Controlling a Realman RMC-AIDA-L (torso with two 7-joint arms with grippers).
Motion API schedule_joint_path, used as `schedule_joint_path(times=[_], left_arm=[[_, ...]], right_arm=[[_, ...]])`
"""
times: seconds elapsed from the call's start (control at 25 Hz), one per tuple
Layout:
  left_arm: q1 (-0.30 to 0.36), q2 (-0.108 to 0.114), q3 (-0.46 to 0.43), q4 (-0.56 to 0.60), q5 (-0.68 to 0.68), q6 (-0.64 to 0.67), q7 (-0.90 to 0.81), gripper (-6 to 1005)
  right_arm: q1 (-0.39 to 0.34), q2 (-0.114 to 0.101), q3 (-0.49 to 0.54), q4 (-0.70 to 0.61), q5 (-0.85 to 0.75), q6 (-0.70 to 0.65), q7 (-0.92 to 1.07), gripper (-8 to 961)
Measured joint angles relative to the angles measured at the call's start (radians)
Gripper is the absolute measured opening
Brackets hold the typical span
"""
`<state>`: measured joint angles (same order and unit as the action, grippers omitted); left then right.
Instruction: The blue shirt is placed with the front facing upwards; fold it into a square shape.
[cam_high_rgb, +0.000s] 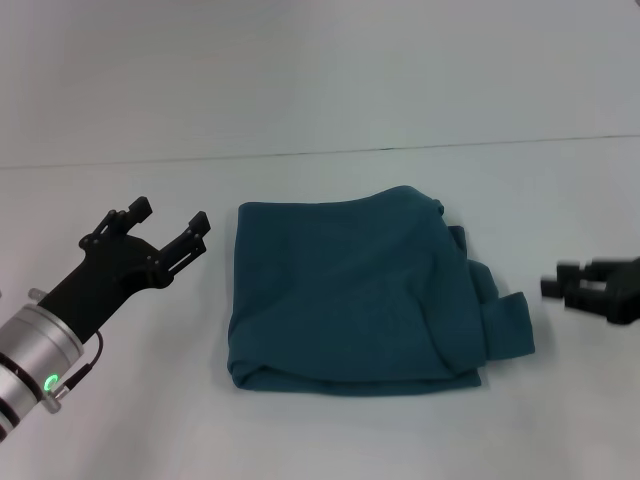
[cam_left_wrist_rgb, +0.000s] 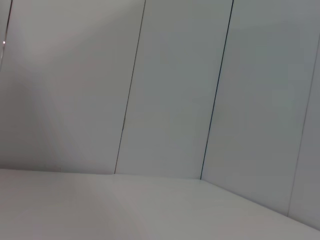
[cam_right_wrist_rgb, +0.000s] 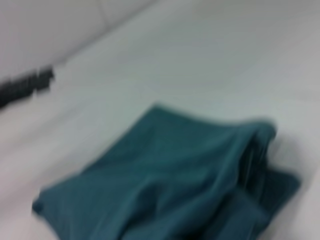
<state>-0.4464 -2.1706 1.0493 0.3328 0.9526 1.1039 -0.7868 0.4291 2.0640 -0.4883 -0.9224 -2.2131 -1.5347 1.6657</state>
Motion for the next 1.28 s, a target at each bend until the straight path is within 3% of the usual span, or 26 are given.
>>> schedule_joint_path(times=[0.2, 0.44, 0.6, 0.92, 1.28], left_arm=[[0.0, 0.0, 0.0, 0.0, 0.0, 0.001, 0.0, 888], [-0.002, 0.0, 0.015, 0.0, 0.0, -0.006, 0.0, 887], [-0.003, 0.0, 0.02, 0.0, 0.0, -0.007, 0.0, 887], [-0.001, 0.0, 0.02, 0.0, 0.0, -0.009, 0.0, 887], [0.002, 0.0, 0.02, 0.0, 0.0, -0.019, 0.0, 888]], right_arm=[[-0.037, 0.032, 0.017, 0.133, 0.274, -0.024, -0.324, 422], [0.027, 0.029, 0.002, 0.483, 0.4, 0.013, -0.696, 218], [0.072, 0.032, -0.021, 0.612, 0.399, 0.087, -0.862, 76], [0.119, 0.034, -0.061, 0.756, 0.401, 0.308, -0.961, 4], [0.093, 0.033, -0.051, 0.795, 0.537, 0.474, -0.961, 3]])
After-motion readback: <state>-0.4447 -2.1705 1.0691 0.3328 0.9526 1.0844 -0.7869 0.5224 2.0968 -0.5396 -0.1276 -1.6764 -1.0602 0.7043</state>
